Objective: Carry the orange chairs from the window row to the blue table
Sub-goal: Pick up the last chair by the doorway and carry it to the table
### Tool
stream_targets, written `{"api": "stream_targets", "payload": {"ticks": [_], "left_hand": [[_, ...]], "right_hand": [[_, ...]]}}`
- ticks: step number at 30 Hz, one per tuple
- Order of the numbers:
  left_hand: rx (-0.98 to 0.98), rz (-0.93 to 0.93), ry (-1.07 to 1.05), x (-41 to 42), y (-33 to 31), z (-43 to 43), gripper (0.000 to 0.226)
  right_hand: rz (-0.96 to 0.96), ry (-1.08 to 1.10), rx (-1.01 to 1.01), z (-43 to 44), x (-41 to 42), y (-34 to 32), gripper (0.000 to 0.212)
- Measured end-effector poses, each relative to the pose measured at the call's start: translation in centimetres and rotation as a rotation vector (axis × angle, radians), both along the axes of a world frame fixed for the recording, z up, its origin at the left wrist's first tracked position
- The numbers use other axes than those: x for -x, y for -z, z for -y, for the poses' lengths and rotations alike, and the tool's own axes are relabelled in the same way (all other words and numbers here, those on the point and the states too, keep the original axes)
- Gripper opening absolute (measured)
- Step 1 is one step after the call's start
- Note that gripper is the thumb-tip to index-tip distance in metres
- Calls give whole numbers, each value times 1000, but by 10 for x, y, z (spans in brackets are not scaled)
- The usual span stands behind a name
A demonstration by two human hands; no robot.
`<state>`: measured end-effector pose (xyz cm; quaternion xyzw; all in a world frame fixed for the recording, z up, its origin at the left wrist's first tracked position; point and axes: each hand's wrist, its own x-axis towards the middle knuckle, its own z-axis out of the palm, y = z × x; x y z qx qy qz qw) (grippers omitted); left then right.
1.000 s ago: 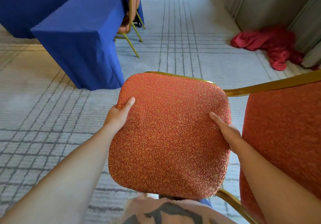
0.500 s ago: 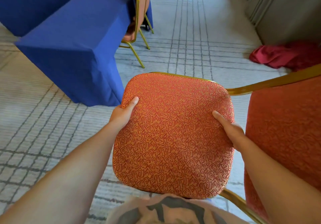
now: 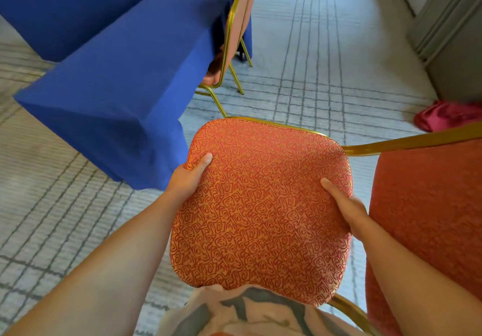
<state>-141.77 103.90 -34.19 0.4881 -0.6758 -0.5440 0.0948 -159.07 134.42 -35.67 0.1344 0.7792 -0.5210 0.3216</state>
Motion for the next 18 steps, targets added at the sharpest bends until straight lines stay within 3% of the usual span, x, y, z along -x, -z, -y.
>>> {"api": "stream_targets", "payload": {"ticks": [3,8,11,16,18], "left_hand": [[6,-22,-1,49,-5,53,58],[55,-34,6,141,-25,135,71],[26,-36,18,197,-31,173,61],[-9,19,25,271,-3,218,70],[-18,5,11,299,3,232,59]], "right_hand": [[-37,-4,18,55,53,-7,76],[-108,34,59,132,136,-28,74],[-92,67,67,166,181,-28,67],[-60,75,18,212,257,-3,72],[-52,71,19,233,291,0,74]]}}
